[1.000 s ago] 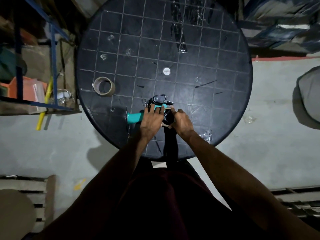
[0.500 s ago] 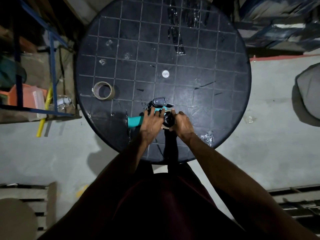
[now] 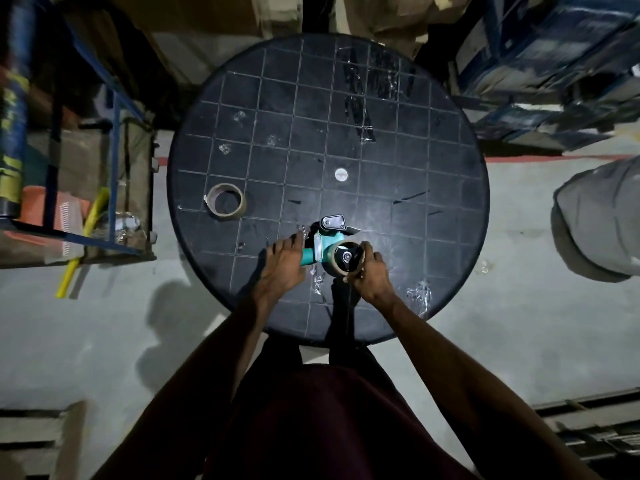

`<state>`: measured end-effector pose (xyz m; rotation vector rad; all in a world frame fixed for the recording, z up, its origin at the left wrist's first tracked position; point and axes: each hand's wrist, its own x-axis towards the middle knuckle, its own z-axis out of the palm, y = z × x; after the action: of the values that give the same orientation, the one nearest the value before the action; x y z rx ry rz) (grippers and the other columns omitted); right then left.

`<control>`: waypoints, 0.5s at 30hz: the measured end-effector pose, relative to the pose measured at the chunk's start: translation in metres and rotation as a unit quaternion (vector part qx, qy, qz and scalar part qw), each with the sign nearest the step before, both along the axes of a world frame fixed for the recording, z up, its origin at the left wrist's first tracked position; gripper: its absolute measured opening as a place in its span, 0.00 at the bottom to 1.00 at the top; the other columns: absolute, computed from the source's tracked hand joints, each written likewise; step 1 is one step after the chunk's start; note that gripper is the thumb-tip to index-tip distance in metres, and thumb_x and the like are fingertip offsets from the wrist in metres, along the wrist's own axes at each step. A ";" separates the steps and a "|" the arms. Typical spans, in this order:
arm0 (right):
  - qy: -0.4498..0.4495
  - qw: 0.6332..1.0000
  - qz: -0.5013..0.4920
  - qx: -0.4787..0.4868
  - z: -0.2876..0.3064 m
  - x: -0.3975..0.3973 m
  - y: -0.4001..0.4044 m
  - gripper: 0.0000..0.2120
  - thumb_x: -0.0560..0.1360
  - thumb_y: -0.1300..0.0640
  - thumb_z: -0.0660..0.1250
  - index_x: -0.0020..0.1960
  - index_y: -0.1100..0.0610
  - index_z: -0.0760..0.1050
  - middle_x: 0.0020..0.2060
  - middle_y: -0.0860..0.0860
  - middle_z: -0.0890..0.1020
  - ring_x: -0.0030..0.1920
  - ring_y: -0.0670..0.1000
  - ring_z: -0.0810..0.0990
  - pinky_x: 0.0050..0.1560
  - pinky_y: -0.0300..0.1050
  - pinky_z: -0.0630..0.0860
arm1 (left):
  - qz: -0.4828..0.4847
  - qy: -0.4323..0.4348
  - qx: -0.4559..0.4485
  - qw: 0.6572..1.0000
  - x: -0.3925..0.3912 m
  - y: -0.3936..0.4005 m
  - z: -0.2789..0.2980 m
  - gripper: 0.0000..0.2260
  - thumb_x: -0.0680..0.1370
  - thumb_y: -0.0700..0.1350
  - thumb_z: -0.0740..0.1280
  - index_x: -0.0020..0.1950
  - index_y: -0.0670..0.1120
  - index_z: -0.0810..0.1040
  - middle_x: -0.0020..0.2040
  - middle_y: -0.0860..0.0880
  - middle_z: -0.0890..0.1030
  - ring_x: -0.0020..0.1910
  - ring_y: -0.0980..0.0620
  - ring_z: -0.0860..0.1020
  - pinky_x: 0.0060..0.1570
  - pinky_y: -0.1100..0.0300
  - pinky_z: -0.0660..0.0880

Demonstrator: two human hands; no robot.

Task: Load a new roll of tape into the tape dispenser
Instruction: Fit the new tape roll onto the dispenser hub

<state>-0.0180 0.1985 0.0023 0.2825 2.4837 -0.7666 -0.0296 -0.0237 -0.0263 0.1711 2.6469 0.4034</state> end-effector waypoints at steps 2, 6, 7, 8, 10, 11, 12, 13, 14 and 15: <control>-0.001 1.000 -0.021 0.010 0.002 0.001 -0.008 0.40 0.70 0.65 0.77 0.76 0.56 0.60 0.61 0.63 0.72 0.60 0.65 0.77 0.56 0.45 0.72 | -0.030 -0.019 -0.022 0.999 -0.001 -0.010 -0.004 0.27 0.74 0.48 0.69 0.72 0.46 0.68 0.62 0.44 0.78 0.60 0.42 0.76 0.62 0.47 0.67; 0.002 0.998 -0.062 0.018 0.002 0.009 -0.022 0.42 0.72 0.68 0.73 0.79 0.54 0.56 0.64 0.62 0.70 0.63 0.64 0.75 0.65 0.53 0.73 | -0.056 -0.087 0.027 0.994 0.001 -0.019 -0.012 0.23 0.75 0.51 0.68 0.68 0.46 0.72 0.59 0.40 0.78 0.59 0.39 0.77 0.59 0.48 0.71; 0.008 0.997 -0.076 0.016 0.001 0.012 -0.024 0.43 0.72 0.68 0.72 0.80 0.55 0.55 0.65 0.62 0.69 0.64 0.63 0.74 0.66 0.54 0.73 | -0.049 -0.111 0.057 0.991 0.002 -0.020 -0.014 0.23 0.75 0.52 0.69 0.68 0.46 0.72 0.59 0.39 0.79 0.58 0.39 0.77 0.58 0.50 0.73; 0.021 0.995 -0.093 0.019 0.001 0.016 -0.027 0.42 0.72 0.69 0.72 0.80 0.56 0.56 0.66 0.62 0.68 0.64 0.63 0.74 0.67 0.54 0.72 | -0.031 -0.134 0.084 0.987 0.003 -0.021 -0.014 0.23 0.74 0.53 0.70 0.66 0.47 0.73 0.59 0.40 0.79 0.57 0.39 0.78 0.56 0.51 0.74; 0.050 0.988 -0.143 0.037 0.003 0.024 -0.034 0.36 0.72 0.68 0.72 0.76 0.60 0.61 0.66 0.61 0.69 0.61 0.62 0.76 0.63 0.51 0.74 | 0.036 -0.183 0.149 0.971 0.006 -0.023 -0.012 0.21 0.73 0.55 0.71 0.64 0.52 0.75 0.57 0.45 0.81 0.53 0.43 0.80 0.53 0.53 0.77; 0.063 0.983 -0.170 0.042 0.005 0.029 -0.037 0.32 0.72 0.66 0.72 0.73 0.61 0.64 0.64 0.60 0.70 0.59 0.61 0.77 0.60 0.48 0.75 | 0.073 -0.204 0.183 0.959 0.008 -0.023 -0.012 0.20 0.73 0.54 0.70 0.64 0.54 0.76 0.57 0.47 0.82 0.52 0.45 0.81 0.53 0.53 0.78; 0.077 0.978 -0.188 0.037 0.007 0.034 -0.040 0.27 0.73 0.64 0.72 0.69 0.62 0.66 0.63 0.60 0.71 0.56 0.59 0.77 0.57 0.45 0.74 | 0.102 -0.224 0.211 0.946 0.009 -0.021 -0.011 0.19 0.73 0.51 0.69 0.64 0.54 0.77 0.57 0.48 0.83 0.52 0.46 0.81 0.54 0.53 0.78; 0.097 0.977 -0.191 0.019 0.009 0.038 -0.043 0.23 0.75 0.62 0.72 0.66 0.61 0.68 0.60 0.59 0.72 0.54 0.55 0.77 0.55 0.41 0.73 | 0.125 -0.243 0.238 0.932 0.010 -0.018 -0.010 0.19 0.74 0.46 0.69 0.65 0.53 0.78 0.58 0.47 0.83 0.53 0.46 0.81 0.55 0.53 0.77; 0.118 0.976 -0.183 -0.009 0.010 0.042 -0.045 0.19 0.76 0.60 0.71 0.64 0.60 0.69 0.57 0.57 0.74 0.51 0.52 0.76 0.54 0.40 0.74 | 0.143 -0.261 0.260 0.918 0.011 -0.014 -0.006 0.20 0.75 0.41 0.68 0.67 0.50 0.78 0.58 0.46 0.83 0.54 0.46 0.81 0.56 0.54 0.77; 0.139 0.975 -0.167 -0.045 0.010 0.044 -0.047 0.16 0.78 0.56 0.69 0.63 0.58 0.70 0.55 0.56 0.76 0.49 0.50 0.75 0.52 0.43 0.76 | 0.163 -0.277 0.287 0.903 0.012 -0.010 -0.003 0.21 0.76 0.37 0.67 0.69 0.47 0.77 0.58 0.45 0.82 0.54 0.46 0.80 0.54 0.58 0.77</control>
<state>0.0264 0.1510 0.0124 0.6096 2.6866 -1.1191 -0.0180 -0.0336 -0.0295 -0.1893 1.9279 1.1532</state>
